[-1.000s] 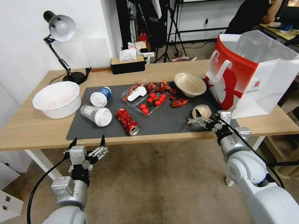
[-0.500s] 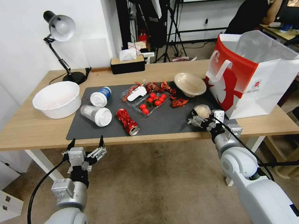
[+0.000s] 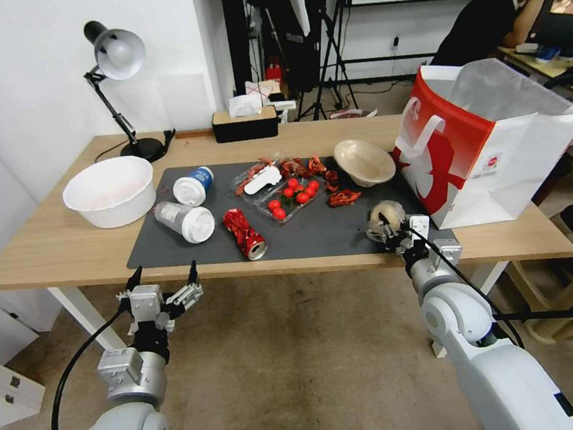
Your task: Pick up the trash from the table and place it into the takeout bag.
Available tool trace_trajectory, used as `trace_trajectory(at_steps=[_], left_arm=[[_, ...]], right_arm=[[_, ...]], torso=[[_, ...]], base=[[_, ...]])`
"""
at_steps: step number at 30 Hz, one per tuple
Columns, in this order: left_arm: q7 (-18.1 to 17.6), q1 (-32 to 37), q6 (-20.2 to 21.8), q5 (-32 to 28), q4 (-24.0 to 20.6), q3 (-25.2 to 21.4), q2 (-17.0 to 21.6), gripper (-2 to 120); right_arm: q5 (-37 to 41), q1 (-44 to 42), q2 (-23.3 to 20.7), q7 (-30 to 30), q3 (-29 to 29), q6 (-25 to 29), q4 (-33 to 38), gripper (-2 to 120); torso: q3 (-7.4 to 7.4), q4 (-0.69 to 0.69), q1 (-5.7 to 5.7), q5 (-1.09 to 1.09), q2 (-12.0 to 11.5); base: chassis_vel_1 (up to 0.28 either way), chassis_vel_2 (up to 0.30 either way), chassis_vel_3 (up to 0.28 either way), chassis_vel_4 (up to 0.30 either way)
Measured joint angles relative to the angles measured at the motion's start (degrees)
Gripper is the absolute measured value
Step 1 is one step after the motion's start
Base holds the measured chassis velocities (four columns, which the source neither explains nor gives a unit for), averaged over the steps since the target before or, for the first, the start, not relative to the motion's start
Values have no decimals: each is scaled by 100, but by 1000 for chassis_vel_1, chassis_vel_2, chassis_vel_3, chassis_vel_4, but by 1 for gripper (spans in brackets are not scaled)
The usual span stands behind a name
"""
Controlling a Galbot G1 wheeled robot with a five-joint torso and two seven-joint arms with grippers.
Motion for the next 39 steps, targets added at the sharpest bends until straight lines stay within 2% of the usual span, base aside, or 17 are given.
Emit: trace_trajectory(at_steps=[5,10,17,22,25,26,27,28,30,31,34,35,37,39], left_arm=[[-1,20,-71,22,4,8,-1,100],[-3,19,-94,29,10,6,4,100],[-7,10,-103,30,20,-3,16,100],[-8,9,-103,31,21,-2,16,100],[-8,7,-103,35,21,2,15,100],[-8,7,-104,38,22,2,13,100],[-8,7,-104,38,22,2,13,100],[-8,8,-105,42,22,6,12,100],[-8,13,-111,50,22,10,2,100],[-8,13,-111,50,22,10,2,100],[-8,42,-133,76,9,22,-20,100],[-8,42,-133,76,9,22,-20,100],[-8,66,-148,83,-24,24,-26,100],[-7,75,-156,88,-41,23,-27,100]], right_arm=[[1,-19,-9,31,7,11,26,6],[116,-85,-21,-21,23,166,176,6],[734,-139,-216,-406,325,502,1009,5],[1058,-128,-336,-539,502,600,1286,5],[1509,-47,-563,-761,786,780,1623,5],[1859,77,-798,-850,1043,936,1839,5],[1859,77,-798,-850,1043,936,1839,5],[2050,230,-992,-853,1247,1010,1922,5],[2292,531,-1288,-748,1568,1046,1967,4],[2292,531,-1288,-748,1568,1046,1967,4],[2446,1034,-1840,-318,1886,925,1655,4],[2446,1034,-1840,-318,1886,925,1655,4],[2488,1338,-2153,31,1893,777,1305,4],[2541,1531,-2281,225,1833,658,1090,4]], torso=[[0,-1,0,1,0],[2,-4,1,4,-1],[2,-1,0,2,-2],[2,-1,0,1,-1],[1,-1,0,0,-2],[1,0,0,-1,-1],[1,0,0,-1,-1],[2,-2,0,4,-2],[0,0,0,-1,-1],[0,0,0,-1,-1],[1,-1,0,1,-1],[1,-1,0,1,-1],[1,-1,1,4,-2],[1,-1,0,0,-1]], base=[[0,0,0,0],[0,0,0,0],[0,0,0,0],[0,0,0,0],[0,0,0,0],[0,0,0,0],[0,0,0,0],[0,0,0,0],[0,0,0,0],[0,0,0,0],[0,0,0,0],[0,0,0,0],[0,0,0,0],[0,0,0,0]])
